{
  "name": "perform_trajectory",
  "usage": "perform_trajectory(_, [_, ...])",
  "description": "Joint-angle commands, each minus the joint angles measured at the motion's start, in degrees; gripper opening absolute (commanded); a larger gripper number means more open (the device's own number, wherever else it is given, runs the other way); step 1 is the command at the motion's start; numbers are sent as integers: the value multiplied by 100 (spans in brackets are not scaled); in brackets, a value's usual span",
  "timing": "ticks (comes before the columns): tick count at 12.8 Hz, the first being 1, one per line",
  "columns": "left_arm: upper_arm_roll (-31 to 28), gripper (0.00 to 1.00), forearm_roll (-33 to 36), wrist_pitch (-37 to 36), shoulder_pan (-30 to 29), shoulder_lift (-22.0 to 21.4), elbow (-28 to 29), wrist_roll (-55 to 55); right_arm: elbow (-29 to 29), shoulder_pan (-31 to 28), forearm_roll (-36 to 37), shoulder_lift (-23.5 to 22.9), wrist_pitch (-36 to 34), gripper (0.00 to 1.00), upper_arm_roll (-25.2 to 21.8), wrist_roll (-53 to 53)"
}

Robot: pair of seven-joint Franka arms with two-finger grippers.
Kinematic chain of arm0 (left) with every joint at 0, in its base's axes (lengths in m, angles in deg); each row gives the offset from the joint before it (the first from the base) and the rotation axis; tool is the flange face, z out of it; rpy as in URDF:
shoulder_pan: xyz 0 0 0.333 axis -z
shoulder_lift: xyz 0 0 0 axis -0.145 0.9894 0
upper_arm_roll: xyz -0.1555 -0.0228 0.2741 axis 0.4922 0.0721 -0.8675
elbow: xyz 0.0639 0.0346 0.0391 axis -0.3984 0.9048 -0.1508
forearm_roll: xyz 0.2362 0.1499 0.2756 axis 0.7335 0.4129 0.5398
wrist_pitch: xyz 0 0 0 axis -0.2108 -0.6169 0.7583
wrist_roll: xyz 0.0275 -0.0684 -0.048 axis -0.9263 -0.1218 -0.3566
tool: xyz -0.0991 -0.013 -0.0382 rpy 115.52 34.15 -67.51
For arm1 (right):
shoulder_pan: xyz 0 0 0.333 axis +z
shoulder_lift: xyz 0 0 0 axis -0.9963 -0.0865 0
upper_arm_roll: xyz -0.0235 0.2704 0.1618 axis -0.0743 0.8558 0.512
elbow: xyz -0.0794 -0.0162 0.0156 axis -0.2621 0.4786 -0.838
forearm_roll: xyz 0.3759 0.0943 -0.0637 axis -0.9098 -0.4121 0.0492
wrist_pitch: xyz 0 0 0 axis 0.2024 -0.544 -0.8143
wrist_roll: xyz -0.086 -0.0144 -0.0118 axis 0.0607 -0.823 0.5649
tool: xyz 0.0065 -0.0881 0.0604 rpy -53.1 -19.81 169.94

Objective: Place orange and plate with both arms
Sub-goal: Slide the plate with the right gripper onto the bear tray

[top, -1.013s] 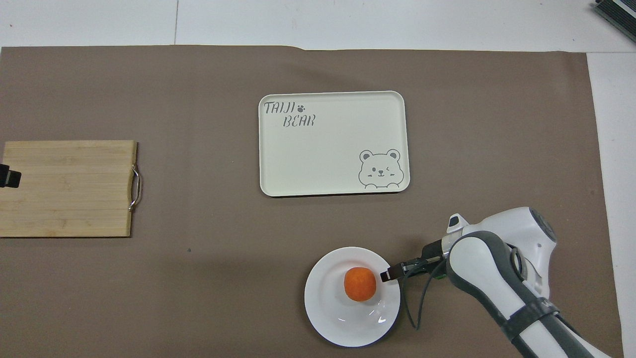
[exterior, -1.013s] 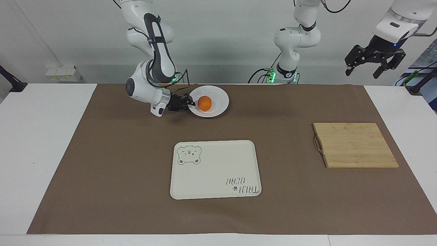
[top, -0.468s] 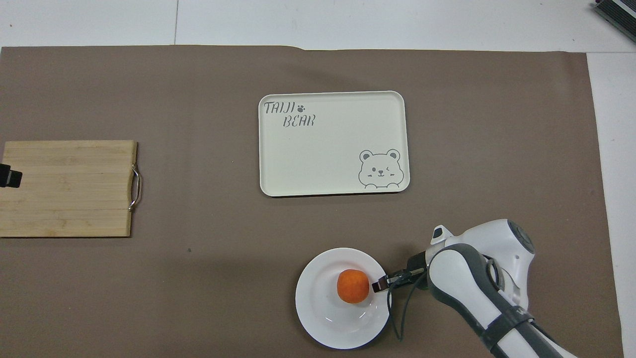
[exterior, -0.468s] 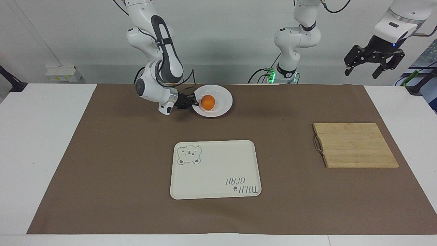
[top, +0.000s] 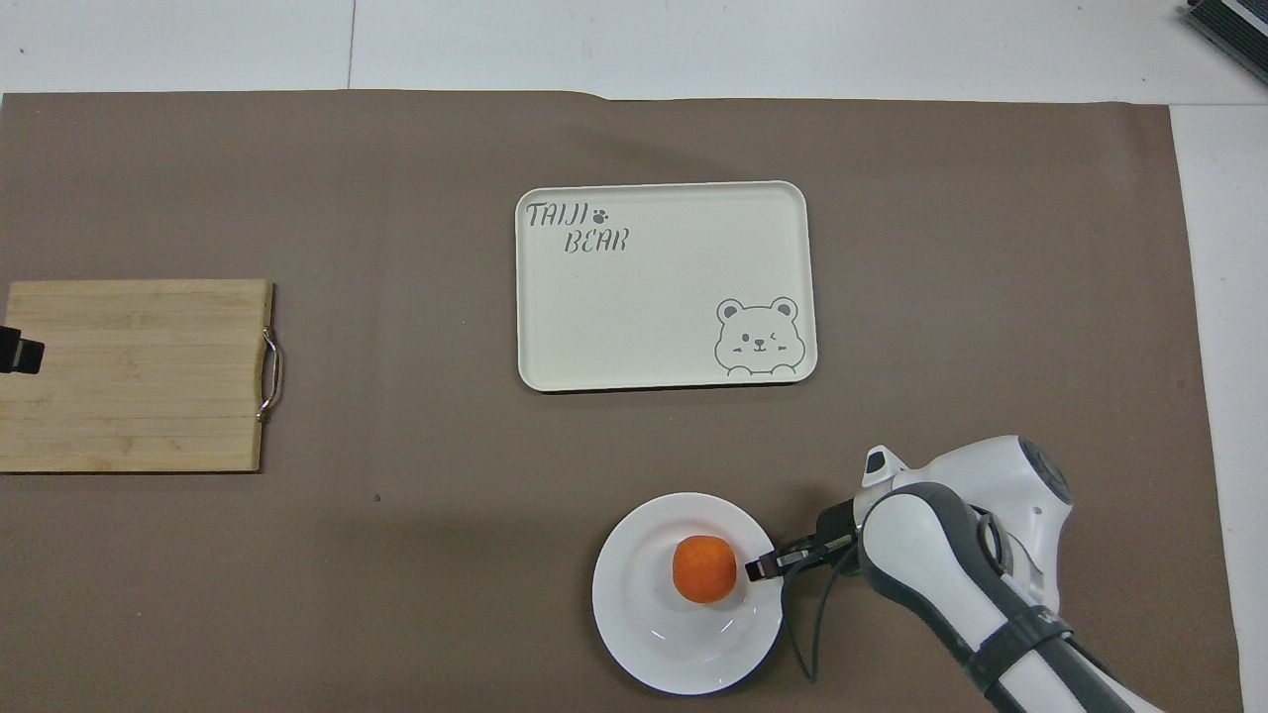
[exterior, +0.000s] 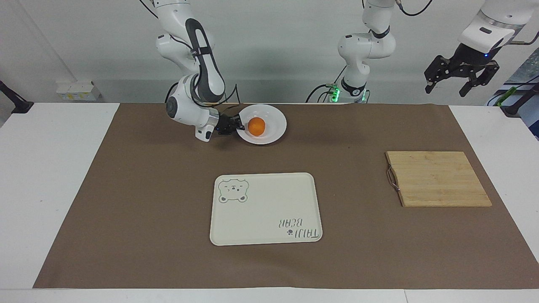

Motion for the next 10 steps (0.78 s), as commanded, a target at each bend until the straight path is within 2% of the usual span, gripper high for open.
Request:
perform_trajectory(1, [47, 100, 5, -23, -65, -132, 121, -61, -13, -310, -296, -42, -237, 0, -3, -556])
perform_trajectory(6, [47, 100, 5, -23, -65, -132, 129, -61, 268, -933, -613, -121, -1028, 0, -3, -1084])
perform_trajectory(10, [47, 100, 5, -23, -74, -123, 121, -61, 522, -1040, -1272, -243, -1178, 0, -12, -1207])
